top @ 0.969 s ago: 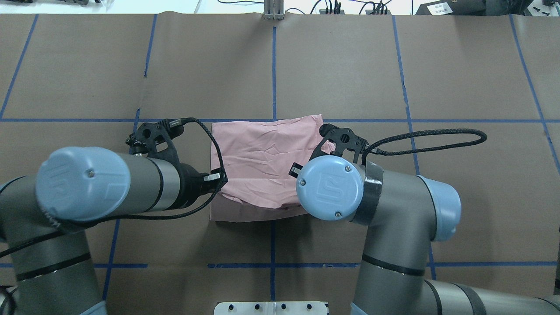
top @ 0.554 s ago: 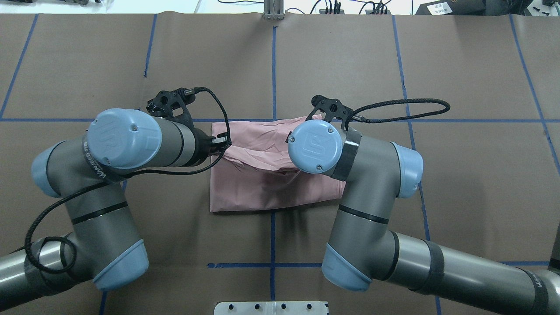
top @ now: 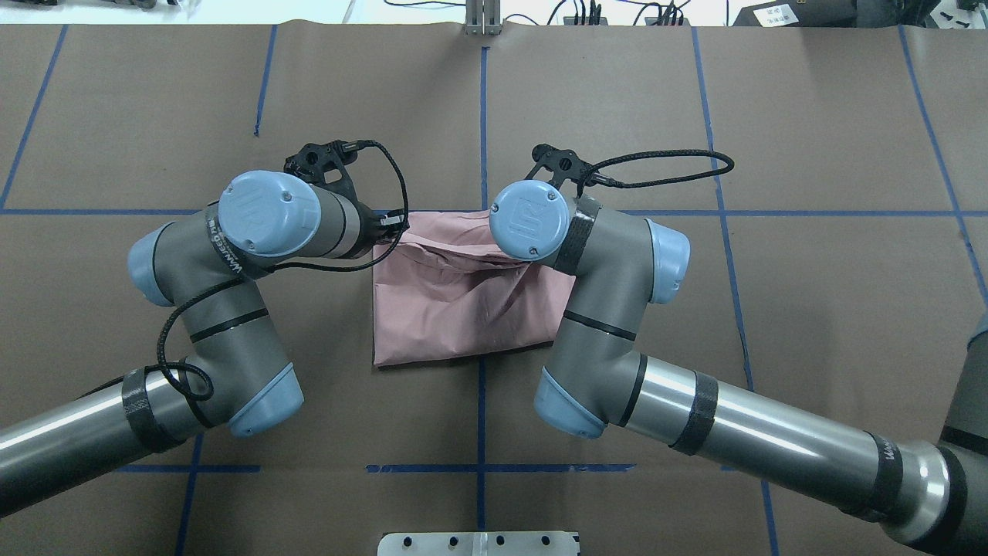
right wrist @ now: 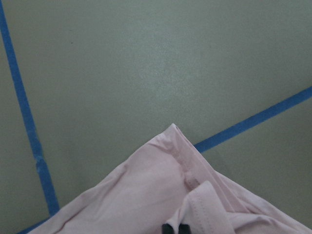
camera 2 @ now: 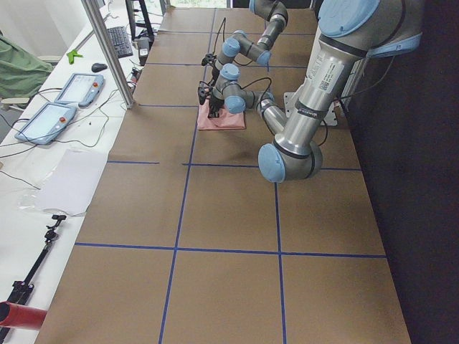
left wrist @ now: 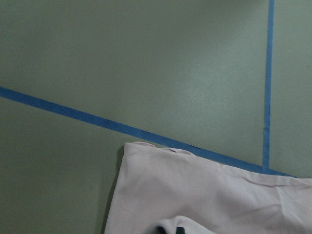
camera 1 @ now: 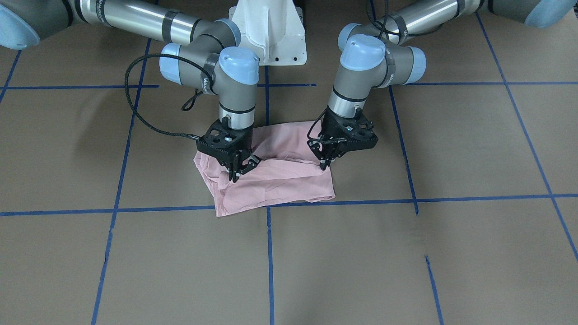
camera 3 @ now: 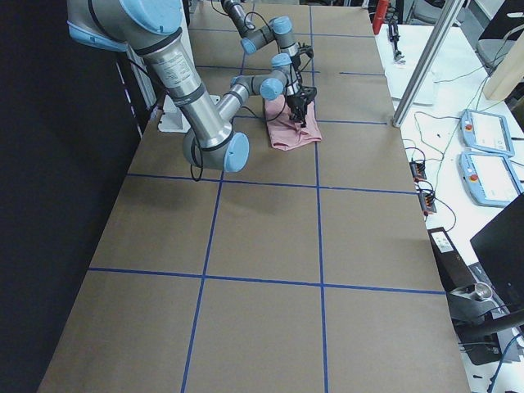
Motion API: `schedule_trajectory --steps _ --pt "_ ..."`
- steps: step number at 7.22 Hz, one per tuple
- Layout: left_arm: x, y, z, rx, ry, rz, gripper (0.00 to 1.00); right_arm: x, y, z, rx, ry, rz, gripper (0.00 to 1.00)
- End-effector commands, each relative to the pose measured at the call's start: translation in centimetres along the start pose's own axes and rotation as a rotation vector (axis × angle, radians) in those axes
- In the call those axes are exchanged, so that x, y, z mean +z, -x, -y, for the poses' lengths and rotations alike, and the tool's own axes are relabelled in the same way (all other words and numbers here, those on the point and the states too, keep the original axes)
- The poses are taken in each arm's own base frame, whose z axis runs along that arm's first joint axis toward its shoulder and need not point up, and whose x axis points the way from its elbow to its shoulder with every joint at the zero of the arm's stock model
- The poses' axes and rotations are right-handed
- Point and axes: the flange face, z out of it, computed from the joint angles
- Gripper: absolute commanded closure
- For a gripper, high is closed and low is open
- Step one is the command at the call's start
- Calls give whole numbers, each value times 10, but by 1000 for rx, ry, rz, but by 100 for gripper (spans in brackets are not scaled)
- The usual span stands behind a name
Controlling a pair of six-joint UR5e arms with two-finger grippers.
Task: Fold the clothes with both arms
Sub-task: 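Lay the folded edge down with both grippers and release it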
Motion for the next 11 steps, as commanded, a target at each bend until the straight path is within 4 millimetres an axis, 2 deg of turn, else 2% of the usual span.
schedule_trajectory --steps 1,2,3,4,5,7,8,9,10,11 --pt "0 6 3 169 0 1 1 3 1 2 -123 0 1 1" --pt "-20 9 20 218 -20 -21 0 -3 6 6 -149 10 13 0" --pt "-29 29 31 258 29 -26 0 -18 13 2 -220 64 40 0" --pt "-34 32 38 267 33 -32 0 -40 16 -1 -234 89 81 0" --pt "-34 31 38 266 31 -33 0 -48 16 -3 -263 89 98 0" --pt "-35 30 37 258 33 -36 0 -30 5 -59 -419 125 73 0" --pt "-36 30 37 256 33 -39 0 -19 2 -64 -440 104 51 0" --pt "-38 29 36 254 33 -44 0 -4 1 -58 -468 85 20 0" --pt "-44 27 36 255 29 -55 0 19 -1 -25 -450 59 -30 0" --pt "-44 28 36 255 29 -54 0 44 2 21 -451 29 -89 0"
